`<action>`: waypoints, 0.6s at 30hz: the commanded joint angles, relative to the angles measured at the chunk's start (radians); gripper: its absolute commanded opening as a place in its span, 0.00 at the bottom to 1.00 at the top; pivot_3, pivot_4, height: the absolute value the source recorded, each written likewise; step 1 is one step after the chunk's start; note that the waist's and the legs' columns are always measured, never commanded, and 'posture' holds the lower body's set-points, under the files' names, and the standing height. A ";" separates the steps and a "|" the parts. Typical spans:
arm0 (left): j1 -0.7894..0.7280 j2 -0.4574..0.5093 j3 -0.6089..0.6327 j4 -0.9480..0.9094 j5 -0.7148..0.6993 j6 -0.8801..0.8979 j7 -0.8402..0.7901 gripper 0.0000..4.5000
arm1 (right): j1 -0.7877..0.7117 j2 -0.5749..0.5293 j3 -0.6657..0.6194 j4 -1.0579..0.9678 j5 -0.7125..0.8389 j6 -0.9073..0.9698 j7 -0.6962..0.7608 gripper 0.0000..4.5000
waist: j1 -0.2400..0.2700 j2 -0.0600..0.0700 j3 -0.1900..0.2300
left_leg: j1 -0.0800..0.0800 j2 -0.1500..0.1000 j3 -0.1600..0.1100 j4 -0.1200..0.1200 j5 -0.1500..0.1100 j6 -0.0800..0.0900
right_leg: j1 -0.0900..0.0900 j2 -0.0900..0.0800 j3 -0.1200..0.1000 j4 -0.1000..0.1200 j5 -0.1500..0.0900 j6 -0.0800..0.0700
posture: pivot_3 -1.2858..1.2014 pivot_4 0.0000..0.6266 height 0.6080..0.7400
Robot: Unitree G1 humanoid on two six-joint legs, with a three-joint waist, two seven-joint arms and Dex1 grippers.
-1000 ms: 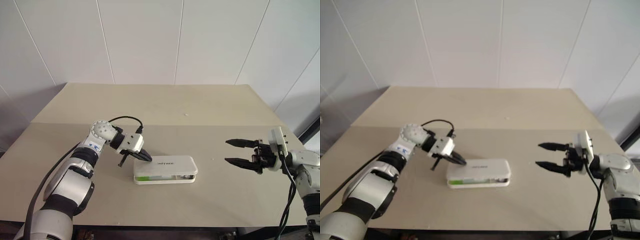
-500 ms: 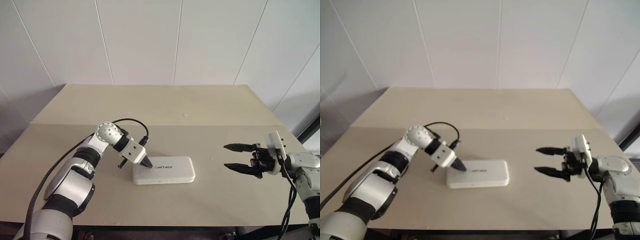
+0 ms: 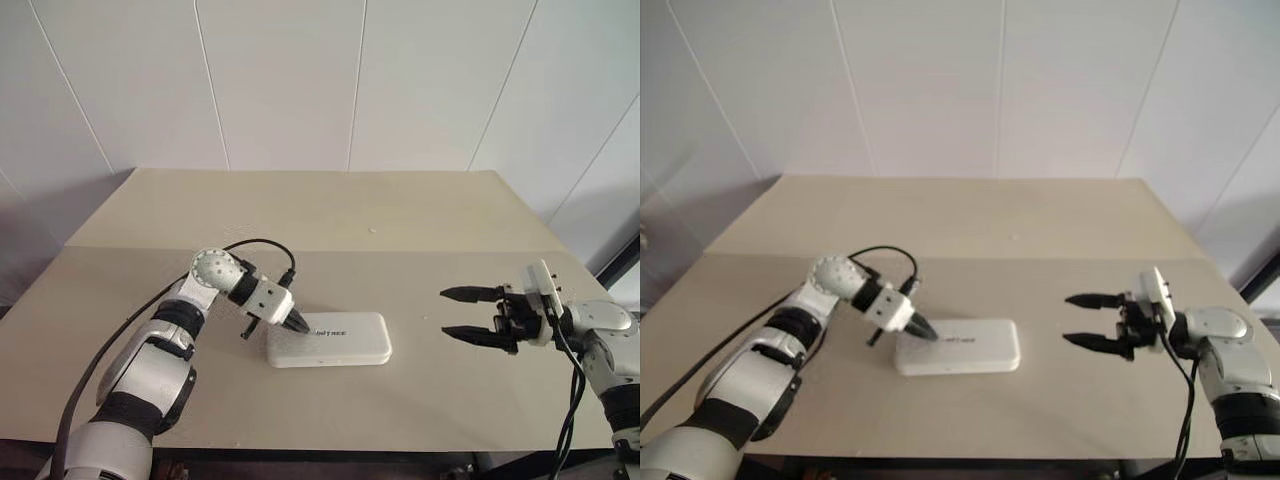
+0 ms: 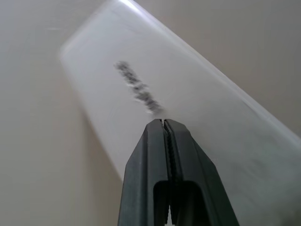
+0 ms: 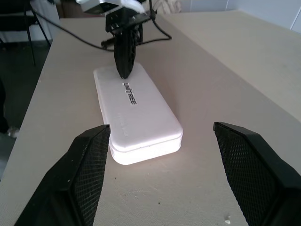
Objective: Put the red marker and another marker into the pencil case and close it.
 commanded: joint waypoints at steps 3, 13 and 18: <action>0.083 0.023 0.141 -0.229 -0.208 0.265 -0.105 0.01 | -0.011 -0.022 0.003 -0.016 0.030 -0.001 0.082 1.00 | -0.002 0.000 0.000 | 0.000 0.000 0.000 -0.001 0.000 0.000 | -0.001 0.000 0.000 0.000 0.000 0.000 | 0.52 0.24 1.00; 0.313 0.139 0.275 -0.539 -0.329 0.537 -0.055 0.01 | -0.006 -0.044 -0.047 -0.039 0.082 0.051 0.082 1.00 | -0.005 0.001 0.000 | 0.001 0.001 0.000 -0.002 0.000 0.000 | -0.001 0.000 0.000 0.001 0.000 0.000 | 0.52 0.24 1.00; 0.348 0.200 0.306 -0.538 -0.357 0.616 -0.097 0.27 | 0.002 -0.055 -0.054 -0.040 0.084 0.050 0.082 1.00 | -0.001 0.001 0.000 | 0.001 0.000 0.000 -0.001 0.000 0.000 | 0.000 0.000 0.000 0.000 0.000 0.000 | 0.52 0.24 1.00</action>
